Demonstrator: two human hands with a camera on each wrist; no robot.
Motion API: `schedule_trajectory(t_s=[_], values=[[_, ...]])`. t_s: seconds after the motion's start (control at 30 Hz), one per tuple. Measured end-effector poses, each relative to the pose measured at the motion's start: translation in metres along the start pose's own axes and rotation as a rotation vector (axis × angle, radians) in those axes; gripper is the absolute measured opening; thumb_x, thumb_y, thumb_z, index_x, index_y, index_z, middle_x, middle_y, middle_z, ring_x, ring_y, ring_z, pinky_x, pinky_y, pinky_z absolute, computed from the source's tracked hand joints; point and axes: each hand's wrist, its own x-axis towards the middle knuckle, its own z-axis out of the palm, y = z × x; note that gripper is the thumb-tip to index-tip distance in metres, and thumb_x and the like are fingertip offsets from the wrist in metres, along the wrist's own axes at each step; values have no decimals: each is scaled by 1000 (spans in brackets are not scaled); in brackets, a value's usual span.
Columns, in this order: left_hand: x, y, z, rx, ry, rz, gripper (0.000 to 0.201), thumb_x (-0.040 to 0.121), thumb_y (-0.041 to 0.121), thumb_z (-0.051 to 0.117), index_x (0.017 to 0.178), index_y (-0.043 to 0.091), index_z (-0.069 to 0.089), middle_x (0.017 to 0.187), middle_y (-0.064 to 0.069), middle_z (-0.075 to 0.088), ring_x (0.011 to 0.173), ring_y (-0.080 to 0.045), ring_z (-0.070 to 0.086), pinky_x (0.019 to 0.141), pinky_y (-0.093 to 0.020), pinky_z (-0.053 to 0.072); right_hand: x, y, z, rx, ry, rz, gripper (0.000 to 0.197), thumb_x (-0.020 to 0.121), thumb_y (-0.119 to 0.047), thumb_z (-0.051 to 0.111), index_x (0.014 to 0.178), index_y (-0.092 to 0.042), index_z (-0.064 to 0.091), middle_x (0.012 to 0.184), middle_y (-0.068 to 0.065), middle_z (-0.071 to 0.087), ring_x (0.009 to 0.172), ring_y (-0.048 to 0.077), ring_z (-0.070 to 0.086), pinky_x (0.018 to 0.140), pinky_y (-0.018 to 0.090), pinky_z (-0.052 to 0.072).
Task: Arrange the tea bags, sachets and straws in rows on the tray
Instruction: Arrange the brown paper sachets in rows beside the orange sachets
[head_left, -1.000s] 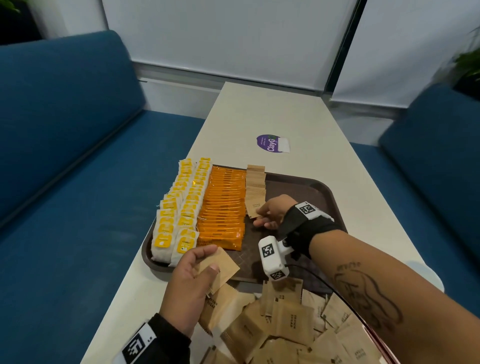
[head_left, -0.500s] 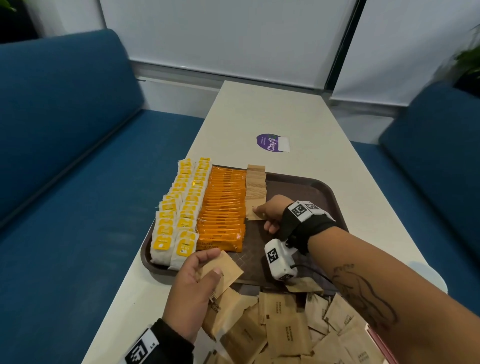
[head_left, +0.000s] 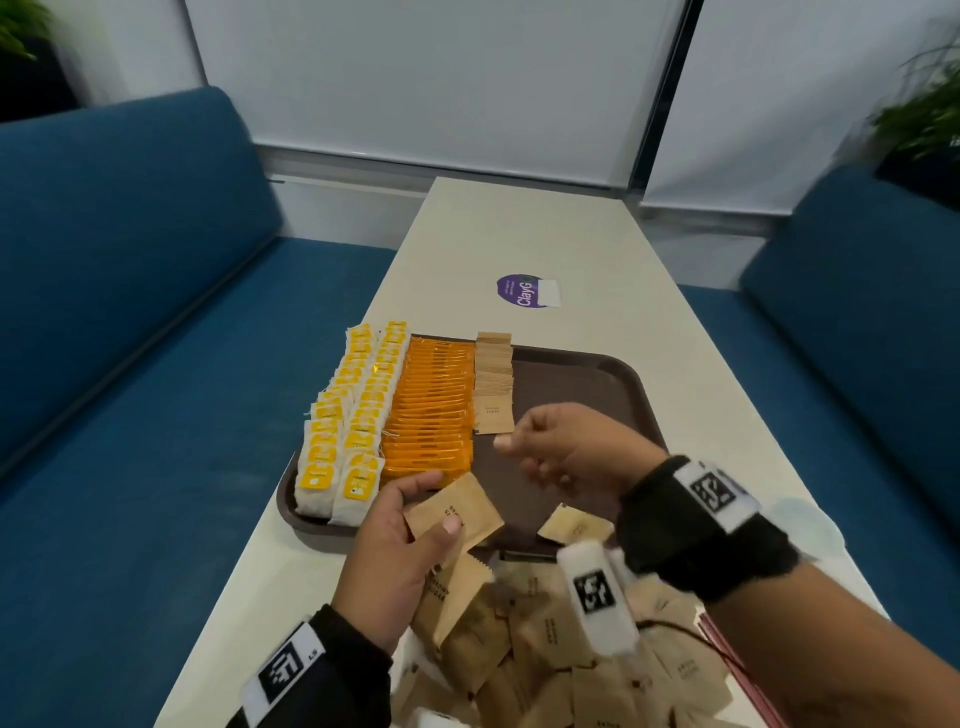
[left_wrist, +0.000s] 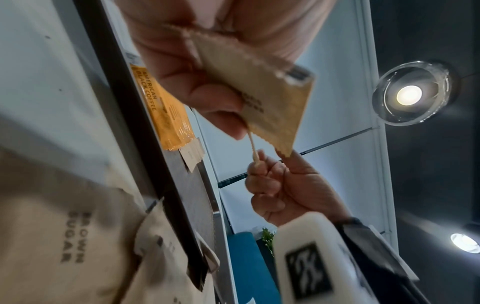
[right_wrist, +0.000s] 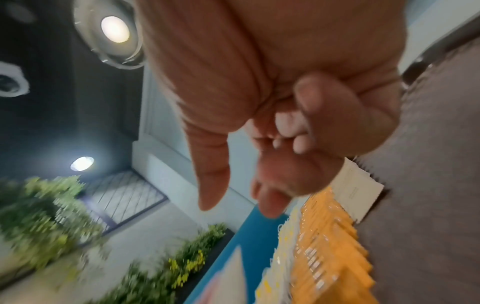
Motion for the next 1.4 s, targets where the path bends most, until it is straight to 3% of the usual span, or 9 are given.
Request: schedule_trajectory(t_s=[0.13, 0.37, 0.5, 0.67, 0.77, 0.93, 1.17, 1.27, 1.4], values=[[-5, 0, 6, 56, -46, 0, 34, 83, 1, 64, 106, 24, 55, 100, -3, 67, 93, -18, 64, 74, -28, 50, -22, 21, 20, -61, -53, -48, 24, 80, -21, 72, 99, -21, 58, 90, 0, 67, 71, 8, 63, 59, 18, 52], [-9, -2, 8, 68, -35, 29, 34, 77, 2, 70, 102, 22, 57, 96, -1, 70, 91, -15, 65, 74, -27, 50, -30, 37, 30, 178, -84, -24, 34, 80, -11, 71, 108, 5, 59, 81, 6, 65, 61, 11, 57, 51, 21, 37], [-7, -1, 3, 41, -41, 11, 37, 84, -11, 56, 102, 22, 58, 81, -1, 71, 77, -6, 65, 67, -15, 51, -10, 27, 9, 339, 104, -26, 11, 81, -5, 67, 88, -8, 60, 65, -1, 62, 52, 8, 51, 45, 19, 36], [-2, -8, -7, -29, -10, -23, 43, 83, -19, 50, 102, 19, 60, 91, -5, 69, 85, -16, 63, 64, -21, 52, 35, 7, -28, 95, 297, -7, 12, 81, -8, 69, 79, -14, 59, 69, 1, 62, 52, 8, 46, 46, 19, 34], [4, -11, -12, -71, 4, -43, 47, 81, -21, 51, 102, 20, 60, 97, -5, 68, 91, -16, 63, 66, -24, 52, 70, 2, -37, -86, 246, 100, 5, 85, -9, 66, 84, -13, 65, 80, 5, 64, 58, 12, 47, 48, 20, 37], [11, -13, -21, -113, 44, -42, 48, 79, -23, 51, 103, 18, 60, 97, -5, 67, 88, -16, 63, 66, -25, 51, 114, 3, -29, -517, 135, 258, 12, 87, -19, 65, 81, -9, 63, 67, 1, 57, 57, 13, 50, 55, 24, 40], [17, -16, -28, -160, 84, -37, 47, 77, -23, 53, 99, 18, 59, 96, -7, 65, 87, -15, 61, 61, -23, 53, 139, 3, -21, -433, 154, 398, 21, 91, -22, 62, 76, -9, 57, 68, 2, 58, 56, 12, 51, 56, 24, 43], [19, -17, -26, -179, 92, -40, 46, 77, -23, 55, 98, 18, 59, 94, -7, 62, 85, -15, 59, 58, -19, 55, 144, 4, -22, -370, 144, 429, 16, 93, -21, 60, 83, -8, 60, 70, 4, 61, 57, 12, 54, 66, 27, 46], [22, -17, -22, -167, 92, -32, 46, 75, -22, 57, 97, 19, 60, 92, -7, 59, 82, -13, 58, 57, -20, 54, 141, 7, -19, -304, 114, 464, 17, 93, -23, 59, 95, -7, 58, 74, 6, 60, 57, 13, 55, 52, 27, 42]])
